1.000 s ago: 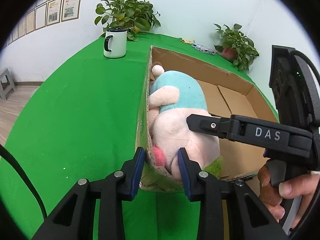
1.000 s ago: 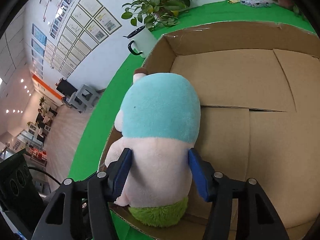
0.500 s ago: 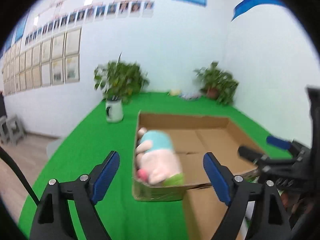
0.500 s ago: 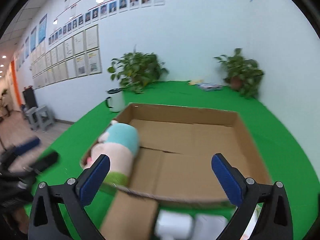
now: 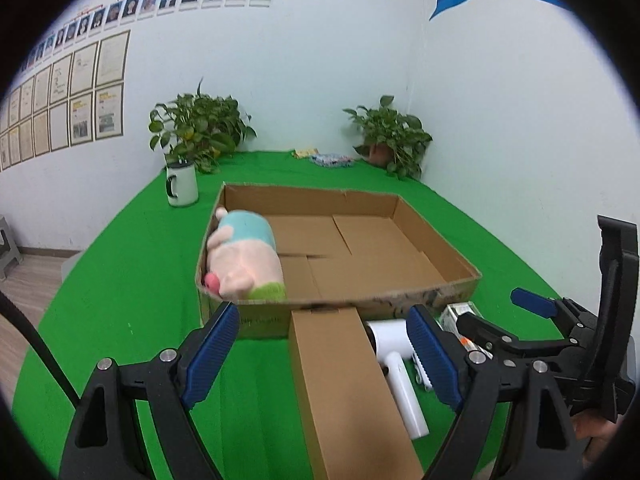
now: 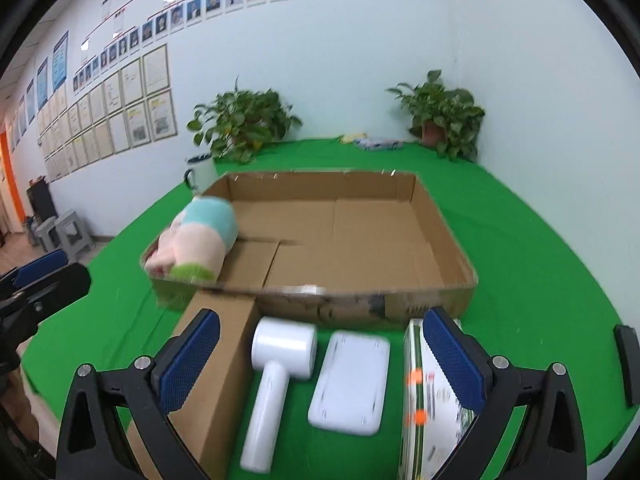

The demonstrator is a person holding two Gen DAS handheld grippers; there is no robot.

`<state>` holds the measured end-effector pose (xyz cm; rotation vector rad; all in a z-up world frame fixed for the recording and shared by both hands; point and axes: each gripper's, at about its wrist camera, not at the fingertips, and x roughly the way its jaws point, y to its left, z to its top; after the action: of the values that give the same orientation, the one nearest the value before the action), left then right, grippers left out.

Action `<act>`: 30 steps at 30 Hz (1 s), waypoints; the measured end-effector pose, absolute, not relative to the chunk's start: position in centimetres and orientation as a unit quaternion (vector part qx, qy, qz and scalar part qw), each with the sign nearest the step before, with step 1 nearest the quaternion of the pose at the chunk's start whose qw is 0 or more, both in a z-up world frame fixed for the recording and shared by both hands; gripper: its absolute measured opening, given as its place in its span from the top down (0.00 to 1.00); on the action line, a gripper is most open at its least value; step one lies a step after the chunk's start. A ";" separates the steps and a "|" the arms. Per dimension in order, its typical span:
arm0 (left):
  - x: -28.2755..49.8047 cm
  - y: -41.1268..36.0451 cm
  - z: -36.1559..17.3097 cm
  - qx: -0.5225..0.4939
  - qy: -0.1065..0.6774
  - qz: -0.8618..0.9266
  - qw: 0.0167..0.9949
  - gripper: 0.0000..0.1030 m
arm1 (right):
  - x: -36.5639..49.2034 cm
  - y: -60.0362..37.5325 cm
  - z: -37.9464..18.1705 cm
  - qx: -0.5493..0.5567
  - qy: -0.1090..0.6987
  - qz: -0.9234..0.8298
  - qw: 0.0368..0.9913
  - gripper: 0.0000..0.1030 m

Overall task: Organize objects
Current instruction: 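Grasp the long brown cardboard tray end with the left gripper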

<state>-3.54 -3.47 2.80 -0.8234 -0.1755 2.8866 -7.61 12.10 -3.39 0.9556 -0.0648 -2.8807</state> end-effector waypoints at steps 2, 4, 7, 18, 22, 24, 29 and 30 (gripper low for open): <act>-3.1 -3.6 1.5 -0.295 -0.065 0.950 0.080 0.17 | -6.3 11.8 -4.9 0.341 -0.037 -0.936 0.085 0.01; -2.8 -3.7 -0.1 -0.321 -0.077 0.940 0.091 0.18 | -4.5 10.8 -6.6 0.367 -0.040 -0.921 0.121 0.01; -2.7 -4.5 -3.1 -0.367 -0.117 0.917 0.106 0.18 | -2.6 9.1 -8.4 0.394 -0.044 -0.905 0.156 0.01; -2.4 -5.3 -8.9 -0.439 -0.222 0.855 0.165 0.42 | 1.1 1.3 -10.9 0.428 0.033 -0.878 0.213 0.01; -2.3 -4.1 -9.2 -0.444 -0.222 0.847 0.189 0.42 | 1.3 0.2 -10.9 0.432 0.047 -0.876 0.208 0.01; -2.3 -3.8 -9.2 -0.445 -0.222 0.845 0.197 0.42 | 1.0 0.1 -10.8 0.444 0.047 -0.871 0.207 0.01; -2.6 -3.6 -9.1 -0.449 -0.226 0.840 0.202 0.41 | 0.9 0.2 -10.9 0.443 0.045 -0.871 0.208 0.00; -2.6 -3.6 -9.2 -0.450 -0.225 0.840 0.203 0.41 | 0.8 0.3 -11.0 0.440 0.044 -0.872 0.209 0.01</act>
<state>-2.58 -3.55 -9.17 -1.2551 -0.6282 2.3445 0.81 0.35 -11.02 1.2242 0.1220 -2.4270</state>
